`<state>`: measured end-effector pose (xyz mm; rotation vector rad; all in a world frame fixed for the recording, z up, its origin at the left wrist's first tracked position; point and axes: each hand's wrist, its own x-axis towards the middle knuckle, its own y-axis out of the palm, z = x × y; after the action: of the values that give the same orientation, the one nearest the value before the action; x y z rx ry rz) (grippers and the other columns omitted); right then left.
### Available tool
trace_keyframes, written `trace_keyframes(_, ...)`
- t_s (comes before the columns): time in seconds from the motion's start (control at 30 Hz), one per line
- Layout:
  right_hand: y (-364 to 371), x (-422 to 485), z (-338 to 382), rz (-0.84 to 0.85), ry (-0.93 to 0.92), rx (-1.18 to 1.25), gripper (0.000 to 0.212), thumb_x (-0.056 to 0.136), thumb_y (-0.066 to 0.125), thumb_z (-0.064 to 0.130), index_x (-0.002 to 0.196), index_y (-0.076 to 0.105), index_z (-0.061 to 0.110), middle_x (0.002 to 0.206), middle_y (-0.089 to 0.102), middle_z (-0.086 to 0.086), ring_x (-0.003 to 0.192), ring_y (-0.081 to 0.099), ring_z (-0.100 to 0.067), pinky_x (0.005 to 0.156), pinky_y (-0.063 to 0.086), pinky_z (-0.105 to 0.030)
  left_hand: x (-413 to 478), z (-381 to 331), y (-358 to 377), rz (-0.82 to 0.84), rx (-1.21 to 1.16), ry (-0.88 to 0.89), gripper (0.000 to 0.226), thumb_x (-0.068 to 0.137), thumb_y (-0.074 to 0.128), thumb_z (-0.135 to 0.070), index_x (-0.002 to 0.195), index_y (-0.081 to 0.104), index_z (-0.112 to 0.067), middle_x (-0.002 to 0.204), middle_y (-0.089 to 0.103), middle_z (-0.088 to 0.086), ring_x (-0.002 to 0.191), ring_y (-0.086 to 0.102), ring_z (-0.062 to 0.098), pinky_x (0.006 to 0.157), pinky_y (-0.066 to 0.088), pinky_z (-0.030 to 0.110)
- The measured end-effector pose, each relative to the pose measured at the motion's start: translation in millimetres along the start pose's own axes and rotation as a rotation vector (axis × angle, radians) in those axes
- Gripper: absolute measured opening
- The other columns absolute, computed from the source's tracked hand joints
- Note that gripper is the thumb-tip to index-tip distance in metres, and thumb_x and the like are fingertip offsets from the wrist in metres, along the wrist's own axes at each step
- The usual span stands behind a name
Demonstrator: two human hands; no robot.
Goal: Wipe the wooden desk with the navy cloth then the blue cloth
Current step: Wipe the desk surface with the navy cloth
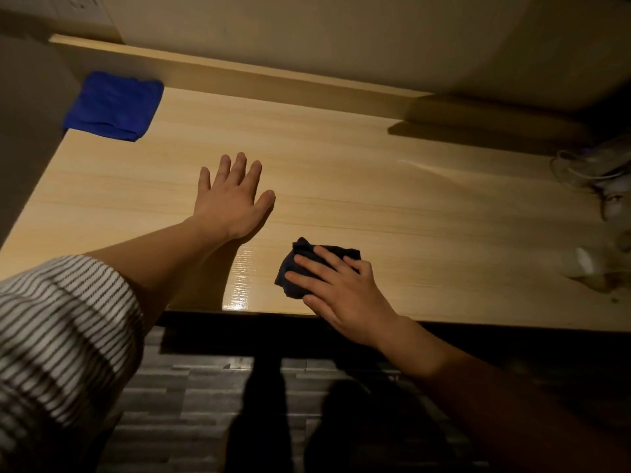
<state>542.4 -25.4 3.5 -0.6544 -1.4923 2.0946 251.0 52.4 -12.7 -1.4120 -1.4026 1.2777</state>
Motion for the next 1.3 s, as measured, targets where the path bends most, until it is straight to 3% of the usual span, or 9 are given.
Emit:
trace_keyframes(0.2,9,-13,9,-0.059,-0.092,0.054,0.042,0.100,0.053,0.035,0.142,0.059,0.032,0.154,0.053,0.005,0.145,0.042,-0.026,0.089,0.043,-0.044,14,-65,-1,-0.126,-0.140,0.109,0.073,0.106,0.010,-0.064,0.169,0.015,-0.028,0.179,0.010,0.006,0.165,0.004,0.027,0.129,0.001,0.058)
trace_keyframes(0.33,12,-19,1,0.048,-0.127,0.217,0.045,0.095,0.071,0.029,0.136,0.056,0.040,0.149,0.055,0.011,0.139,0.041,-0.018,0.084,0.030,-0.035,25,-89,10,-0.053,-0.130,0.120,0.074,0.104,0.008,-0.066,0.170,0.010,-0.031,0.179,0.003,0.005,0.165,-0.004,0.025,0.130,-0.003,0.058)
trace_keyframes(0.4,-3,-9,-7,0.057,-0.149,0.327,0.043,0.085,0.079,0.038,0.125,0.065,0.036,0.135,0.065,0.011,0.123,0.058,-0.015,0.075,0.040,-0.032,25,-91,18,-0.050,-0.096,0.100,0.075,0.104,0.006,-0.068,0.170,0.011,-0.032,0.179,0.002,0.004,0.165,-0.006,0.025,0.129,-0.004,0.058)
trace_keyframes(0.5,-42,1,-34,-0.123,-0.166,0.310,0.030,0.094,0.067,0.029,0.122,0.072,0.023,0.127,0.072,-0.001,0.111,0.068,-0.024,0.084,0.052,-0.044,27,-92,21,-0.063,-0.083,0.083,0.075,0.103,0.007,-0.070,0.169,0.012,-0.034,0.179,0.003,0.002,0.165,-0.006,0.023,0.129,-0.005,0.057)
trace_keyframes(0.57,-69,15,-66,-0.150,-0.106,0.242,0.034,0.103,0.051,0.027,0.132,0.067,0.022,0.136,0.067,-0.001,0.120,0.061,-0.027,0.094,0.044,-0.048,28,-93,22,-0.063,-0.068,0.077,0.076,0.103,0.006,-0.071,0.170,0.009,-0.035,0.179,0.001,0.001,0.164,-0.007,0.022,0.129,-0.005,0.057)
trace_keyframes(0.73,-119,93,-160,-0.215,0.084,0.098,0.035,0.108,0.051,0.014,0.141,0.061,0.023,0.146,0.059,-0.002,0.132,0.049,-0.030,0.105,0.035,-0.048,29,-94,22,-0.055,-0.034,0.073,0.077,0.102,0.003,-0.075,0.169,0.002,-0.038,0.179,-0.006,-0.002,0.163,-0.013,0.020,0.130,-0.005,0.056)
trace_keyframes(1.0,-121,178,-251,-0.124,0.121,-0.113,0.041,0.111,0.039,0.035,0.152,0.043,0.038,0.163,0.038,0.007,0.134,0.045,-0.033,0.102,0.034,-0.048,30,-96,26,-0.076,0.001,0.048,0.074,0.104,0.010,-0.074,0.169,0.002,-0.040,0.179,-0.005,-0.005,0.164,-0.012,0.017,0.130,-0.003,0.055)
trace_keyframes(1.17,-104,176,-266,0.012,0.140,-0.076,0.050,0.104,0.018,0.063,0.154,0.013,0.060,0.169,0.000,0.028,0.158,0.001,-0.019,0.109,0.022,-0.067,31,-94,29,-0.092,0.015,0.042,0.073,0.105,0.012,-0.074,0.169,0.003,-0.042,0.179,-0.002,-0.006,0.164,-0.010,0.016,0.131,-0.001,0.054)
trace_keyframes(1.3,-97,166,-264,0.050,0.133,-0.064,0.053,0.100,0.011,0.071,0.152,0.007,0.065,0.169,-0.003,0.027,0.158,-0.008,-0.025,0.114,0.006,-0.070,31,-94,30,-0.082,0.017,0.038,0.073,0.104,0.011,-0.075,0.169,0.002,-0.043,0.179,-0.003,-0.006,0.164,-0.010,0.016,0.131,-0.002,0.054)
